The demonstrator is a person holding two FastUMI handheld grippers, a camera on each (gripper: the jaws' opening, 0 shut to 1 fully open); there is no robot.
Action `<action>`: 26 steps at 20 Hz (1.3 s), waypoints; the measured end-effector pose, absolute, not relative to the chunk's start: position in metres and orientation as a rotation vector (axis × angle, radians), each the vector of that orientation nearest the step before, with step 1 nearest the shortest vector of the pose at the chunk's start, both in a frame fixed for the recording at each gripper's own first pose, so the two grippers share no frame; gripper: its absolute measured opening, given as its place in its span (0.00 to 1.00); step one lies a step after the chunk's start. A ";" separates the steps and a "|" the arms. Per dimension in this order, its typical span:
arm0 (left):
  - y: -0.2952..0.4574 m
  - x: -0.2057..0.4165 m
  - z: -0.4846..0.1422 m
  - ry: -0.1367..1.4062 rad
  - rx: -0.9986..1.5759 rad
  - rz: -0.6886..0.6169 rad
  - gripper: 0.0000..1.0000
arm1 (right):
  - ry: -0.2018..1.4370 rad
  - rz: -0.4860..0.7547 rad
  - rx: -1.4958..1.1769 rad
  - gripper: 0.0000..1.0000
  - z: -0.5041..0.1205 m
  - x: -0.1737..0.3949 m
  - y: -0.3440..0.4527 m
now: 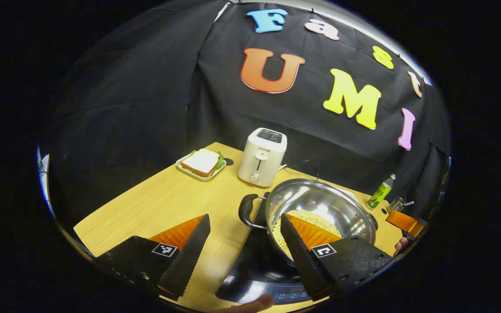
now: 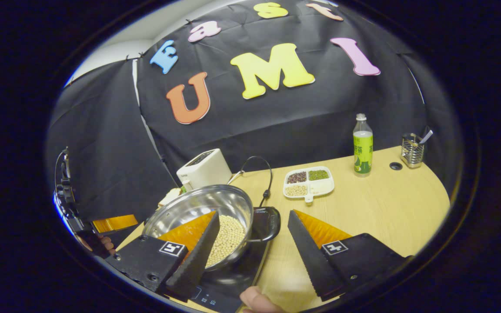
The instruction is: First push the handle of the pot to place it horizontally, then grasp the pot with both hands and set it on the induction cooktop.
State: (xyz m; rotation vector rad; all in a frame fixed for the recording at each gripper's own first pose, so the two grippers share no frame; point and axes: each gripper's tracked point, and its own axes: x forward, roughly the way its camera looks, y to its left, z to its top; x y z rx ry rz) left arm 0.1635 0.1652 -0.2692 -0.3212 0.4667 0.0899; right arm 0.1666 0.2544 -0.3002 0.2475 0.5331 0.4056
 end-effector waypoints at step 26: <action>0.039 0.008 -0.076 -0.032 -0.006 0.044 0.95 | 0.105 0.135 0.096 0.96 -0.113 -0.002 0.046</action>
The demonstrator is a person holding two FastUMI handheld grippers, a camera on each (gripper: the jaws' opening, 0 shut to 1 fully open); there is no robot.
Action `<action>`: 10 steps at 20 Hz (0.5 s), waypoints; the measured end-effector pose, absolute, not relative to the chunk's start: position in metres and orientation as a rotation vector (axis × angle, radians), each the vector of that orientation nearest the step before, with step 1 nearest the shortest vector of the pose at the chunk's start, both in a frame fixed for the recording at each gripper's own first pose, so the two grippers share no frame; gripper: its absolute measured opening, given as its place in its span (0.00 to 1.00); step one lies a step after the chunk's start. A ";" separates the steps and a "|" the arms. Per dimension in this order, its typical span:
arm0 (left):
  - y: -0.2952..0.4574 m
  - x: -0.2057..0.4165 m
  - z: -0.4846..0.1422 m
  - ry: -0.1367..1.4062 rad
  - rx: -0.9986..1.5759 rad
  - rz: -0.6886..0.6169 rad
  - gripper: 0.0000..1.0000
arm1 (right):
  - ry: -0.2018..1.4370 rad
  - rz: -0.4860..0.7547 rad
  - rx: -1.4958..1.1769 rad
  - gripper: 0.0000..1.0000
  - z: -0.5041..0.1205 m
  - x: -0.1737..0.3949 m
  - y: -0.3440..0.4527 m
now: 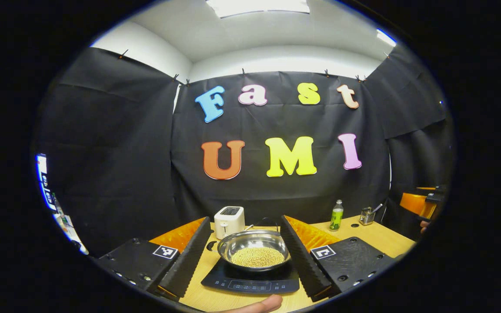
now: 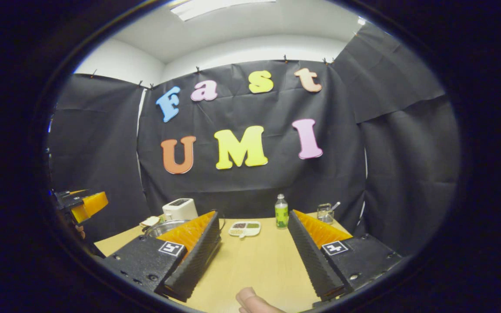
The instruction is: First push the handle of the pot to place it horizontally, then grasp the pot with both hands and set it on the induction cooktop.
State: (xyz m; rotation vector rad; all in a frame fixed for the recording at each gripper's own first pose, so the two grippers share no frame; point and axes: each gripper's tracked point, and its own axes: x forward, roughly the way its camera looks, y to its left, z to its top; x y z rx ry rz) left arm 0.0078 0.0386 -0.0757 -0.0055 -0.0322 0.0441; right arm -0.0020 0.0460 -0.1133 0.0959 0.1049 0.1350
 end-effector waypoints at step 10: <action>0.005 -0.020 -0.056 -0.032 0.000 -0.031 0.95 | 0.029 0.051 0.042 0.96 -0.068 -0.053 -0.005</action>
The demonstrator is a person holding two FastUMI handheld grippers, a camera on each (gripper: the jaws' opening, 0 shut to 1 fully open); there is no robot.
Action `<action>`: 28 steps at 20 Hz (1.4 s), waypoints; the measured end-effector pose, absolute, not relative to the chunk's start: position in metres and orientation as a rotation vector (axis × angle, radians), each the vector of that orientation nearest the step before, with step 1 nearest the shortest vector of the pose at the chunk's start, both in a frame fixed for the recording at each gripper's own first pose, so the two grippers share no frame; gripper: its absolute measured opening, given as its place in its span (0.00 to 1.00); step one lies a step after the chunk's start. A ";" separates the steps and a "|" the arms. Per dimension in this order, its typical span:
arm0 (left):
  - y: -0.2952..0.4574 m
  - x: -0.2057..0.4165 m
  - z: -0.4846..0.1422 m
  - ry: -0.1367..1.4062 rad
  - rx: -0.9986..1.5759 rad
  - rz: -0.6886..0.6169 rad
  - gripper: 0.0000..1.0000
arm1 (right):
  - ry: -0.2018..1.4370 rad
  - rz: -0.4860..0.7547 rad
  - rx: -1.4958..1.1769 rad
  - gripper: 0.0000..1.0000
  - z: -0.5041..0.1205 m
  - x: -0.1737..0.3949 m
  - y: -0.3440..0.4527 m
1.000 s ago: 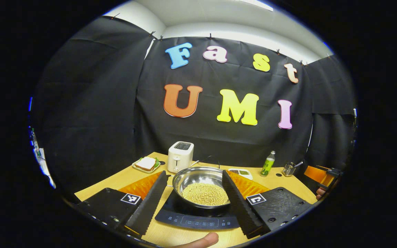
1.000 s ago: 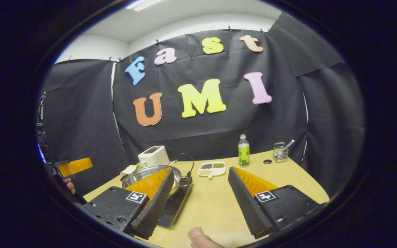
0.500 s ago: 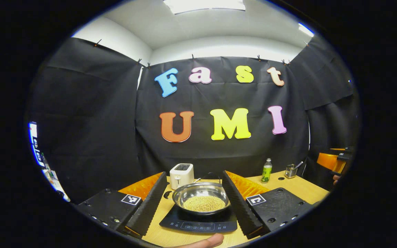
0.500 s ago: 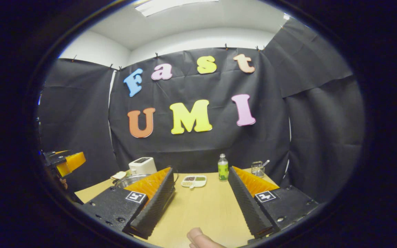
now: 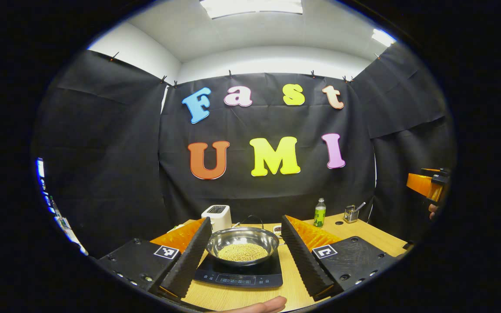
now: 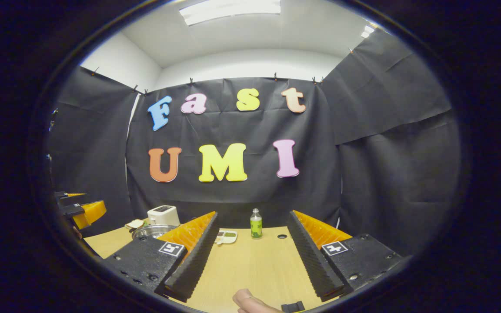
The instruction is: First push the handle of the pot to place it horizontally, then grasp the pot with both hands and set it on the induction cooktop.
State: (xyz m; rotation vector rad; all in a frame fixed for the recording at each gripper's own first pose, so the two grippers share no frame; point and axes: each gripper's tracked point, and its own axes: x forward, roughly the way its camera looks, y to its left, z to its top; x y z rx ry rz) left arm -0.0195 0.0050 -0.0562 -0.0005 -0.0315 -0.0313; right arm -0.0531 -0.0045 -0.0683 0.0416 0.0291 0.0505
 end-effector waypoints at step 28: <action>0.004 -0.039 -0.045 -0.046 -0.036 -0.007 0.95 | -0.137 0.002 -0.067 0.96 -0.040 -0.089 -0.023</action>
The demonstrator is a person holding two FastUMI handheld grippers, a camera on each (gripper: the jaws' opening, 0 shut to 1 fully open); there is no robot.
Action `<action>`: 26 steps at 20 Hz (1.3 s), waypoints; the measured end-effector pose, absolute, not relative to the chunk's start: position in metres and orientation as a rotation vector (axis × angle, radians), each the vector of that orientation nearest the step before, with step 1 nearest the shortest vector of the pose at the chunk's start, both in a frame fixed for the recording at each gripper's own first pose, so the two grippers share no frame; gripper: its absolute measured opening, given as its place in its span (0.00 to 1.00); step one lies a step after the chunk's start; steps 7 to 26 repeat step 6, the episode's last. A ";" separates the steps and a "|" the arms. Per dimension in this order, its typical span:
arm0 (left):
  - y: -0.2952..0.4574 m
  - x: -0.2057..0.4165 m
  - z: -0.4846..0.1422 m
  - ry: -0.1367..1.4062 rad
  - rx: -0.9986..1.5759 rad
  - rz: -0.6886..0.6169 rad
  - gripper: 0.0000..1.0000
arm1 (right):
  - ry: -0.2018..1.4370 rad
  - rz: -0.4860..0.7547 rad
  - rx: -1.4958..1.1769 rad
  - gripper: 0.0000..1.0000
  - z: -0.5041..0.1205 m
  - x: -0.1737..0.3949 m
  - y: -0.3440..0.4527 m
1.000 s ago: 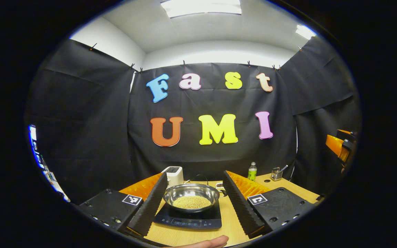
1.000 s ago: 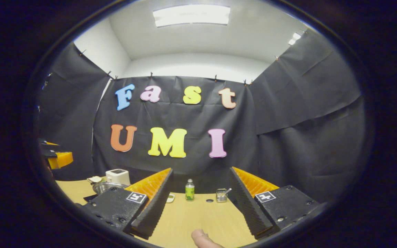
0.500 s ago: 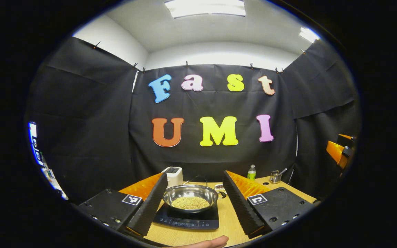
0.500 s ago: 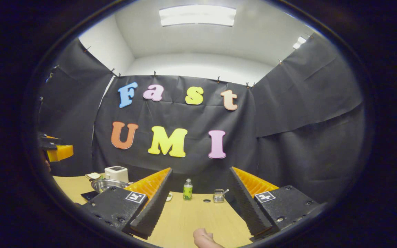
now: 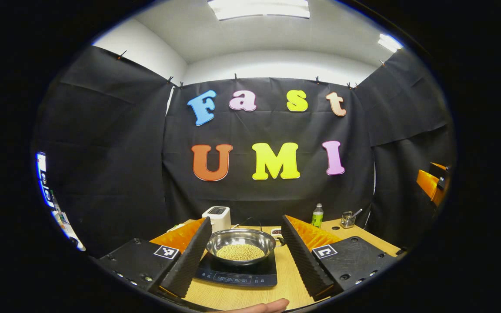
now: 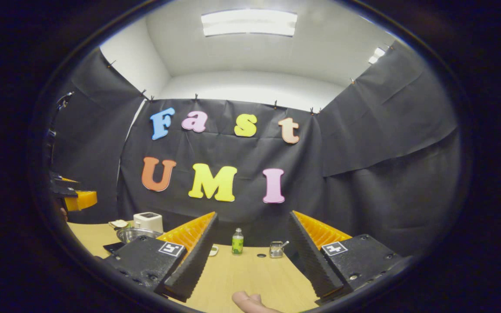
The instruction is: First push the handle of the pot to place it horizontally, then grasp the pot with both hands and set it on the induction cooktop.
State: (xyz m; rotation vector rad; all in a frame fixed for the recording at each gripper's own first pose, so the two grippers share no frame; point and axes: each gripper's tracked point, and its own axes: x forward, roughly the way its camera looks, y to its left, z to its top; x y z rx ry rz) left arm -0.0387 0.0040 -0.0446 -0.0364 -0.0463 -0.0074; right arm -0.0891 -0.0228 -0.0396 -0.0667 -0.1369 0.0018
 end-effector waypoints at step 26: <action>-0.003 -0.042 -0.040 -0.057 -0.039 -0.017 0.95 | -0.096 -0.001 -0.063 0.96 -0.051 -0.084 -0.027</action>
